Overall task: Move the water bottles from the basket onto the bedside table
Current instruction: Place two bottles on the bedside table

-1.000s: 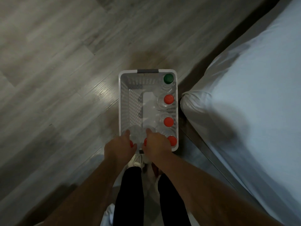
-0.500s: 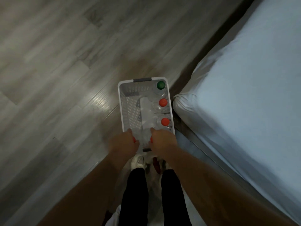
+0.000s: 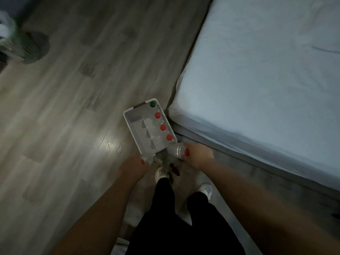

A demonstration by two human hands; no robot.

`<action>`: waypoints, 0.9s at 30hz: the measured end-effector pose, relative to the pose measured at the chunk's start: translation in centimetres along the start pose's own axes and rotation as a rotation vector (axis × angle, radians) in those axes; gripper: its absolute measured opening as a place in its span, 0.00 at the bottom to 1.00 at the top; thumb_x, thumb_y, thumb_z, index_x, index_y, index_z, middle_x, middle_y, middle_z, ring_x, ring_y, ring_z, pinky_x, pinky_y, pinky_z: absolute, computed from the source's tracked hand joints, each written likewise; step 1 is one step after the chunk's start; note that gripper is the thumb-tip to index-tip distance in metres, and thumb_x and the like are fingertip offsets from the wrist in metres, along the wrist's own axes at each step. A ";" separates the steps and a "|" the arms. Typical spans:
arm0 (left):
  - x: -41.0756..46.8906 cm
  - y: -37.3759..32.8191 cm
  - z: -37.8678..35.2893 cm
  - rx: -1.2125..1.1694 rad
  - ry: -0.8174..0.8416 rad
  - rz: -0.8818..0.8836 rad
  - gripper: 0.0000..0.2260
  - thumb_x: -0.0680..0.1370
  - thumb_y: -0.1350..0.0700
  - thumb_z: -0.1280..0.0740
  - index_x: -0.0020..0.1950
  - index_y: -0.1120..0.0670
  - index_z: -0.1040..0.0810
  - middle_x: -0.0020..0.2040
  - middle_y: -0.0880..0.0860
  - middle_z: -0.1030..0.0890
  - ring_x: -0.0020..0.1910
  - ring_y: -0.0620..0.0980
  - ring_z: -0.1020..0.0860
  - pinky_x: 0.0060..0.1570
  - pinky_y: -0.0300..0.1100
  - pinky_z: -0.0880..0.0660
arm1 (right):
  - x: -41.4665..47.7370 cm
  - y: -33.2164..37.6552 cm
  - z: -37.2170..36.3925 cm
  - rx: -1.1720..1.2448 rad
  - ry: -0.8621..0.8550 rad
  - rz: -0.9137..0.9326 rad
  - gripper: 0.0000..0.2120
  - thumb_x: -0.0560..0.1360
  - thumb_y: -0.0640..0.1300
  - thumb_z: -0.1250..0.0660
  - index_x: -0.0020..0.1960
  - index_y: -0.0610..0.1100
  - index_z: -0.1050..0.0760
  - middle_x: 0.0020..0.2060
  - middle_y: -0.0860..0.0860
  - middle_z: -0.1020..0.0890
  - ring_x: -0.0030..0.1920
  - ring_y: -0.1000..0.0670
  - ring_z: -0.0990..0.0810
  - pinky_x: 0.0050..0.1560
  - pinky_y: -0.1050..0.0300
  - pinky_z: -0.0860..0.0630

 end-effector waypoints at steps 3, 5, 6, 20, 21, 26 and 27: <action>-1.8 -0.8 -1.2 0.057 0.040 0.002 0.21 0.76 0.44 0.41 0.63 0.53 0.25 0.61 0.57 0.22 0.59 0.57 0.23 0.58 0.49 0.27 | -4.3 -4.5 -0.6 0.085 -0.038 -0.112 0.22 0.74 0.56 0.38 0.67 0.54 0.32 0.59 0.47 0.21 0.60 0.43 0.23 0.56 0.49 0.25; -2.1 -1.4 -2.3 0.143 0.065 -0.026 0.22 0.76 0.44 0.42 0.64 0.54 0.25 0.63 0.56 0.23 0.61 0.57 0.24 0.60 0.49 0.28 | -7.0 -7.9 -1.7 0.143 -0.063 -0.199 0.21 0.74 0.56 0.38 0.65 0.53 0.30 0.58 0.46 0.20 0.59 0.42 0.23 0.54 0.50 0.25; -2.4 -2.1 -3.0 0.191 0.077 -0.057 0.22 0.76 0.44 0.42 0.64 0.54 0.25 0.63 0.56 0.23 0.61 0.56 0.25 0.60 0.49 0.28 | -8.4 -9.6 -2.3 0.181 -0.077 -0.251 0.20 0.74 0.56 0.37 0.64 0.52 0.29 0.57 0.47 0.20 0.58 0.43 0.22 0.53 0.51 0.25; -11.0 -17.6 -15.1 0.457 0.124 -0.266 0.17 0.78 0.56 0.39 0.64 0.62 0.29 0.52 0.61 0.19 0.53 0.60 0.20 0.50 0.46 0.25 | -28.8 -31.6 -19.3 0.960 -0.301 -0.973 0.13 0.73 0.51 0.38 0.35 0.44 0.26 0.42 0.41 0.21 0.50 0.40 0.19 0.43 0.56 0.29; -12.0 -19.1 -16.3 0.476 0.146 -0.270 0.16 0.79 0.57 0.41 0.65 0.60 0.30 0.55 0.60 0.20 0.54 0.58 0.20 0.51 0.46 0.25 | -29.8 -32.9 -20.5 1.000 -0.306 -1.000 0.13 0.74 0.51 0.38 0.39 0.43 0.23 0.45 0.40 0.20 0.51 0.40 0.19 0.46 0.54 0.27; -16.7 -26.4 -22.9 0.535 0.131 -0.405 0.15 0.78 0.49 0.40 0.38 0.58 0.23 0.37 0.58 0.20 0.34 0.56 0.20 0.35 0.42 0.26 | -35.0 -38.4 -25.8 1.174 -0.359 -1.055 0.23 0.73 0.54 0.37 0.64 0.44 0.25 0.63 0.40 0.23 0.62 0.39 0.24 0.63 0.49 0.27; -17.6 -27.9 -24.0 0.558 0.137 -0.441 0.16 0.78 0.48 0.40 0.36 0.56 0.25 0.36 0.57 0.20 0.34 0.55 0.20 0.35 0.41 0.26 | -36.0 -39.0 -26.5 1.191 -0.363 -1.071 0.23 0.73 0.55 0.38 0.65 0.45 0.26 0.64 0.41 0.24 0.63 0.39 0.25 0.63 0.48 0.28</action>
Point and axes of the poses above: each hand's wrist, its own x-axis towards the middle knuckle, its own z-axis out of the back of the hand, y = z × x, the point moved 1 cm from there along x, towards the middle knuckle
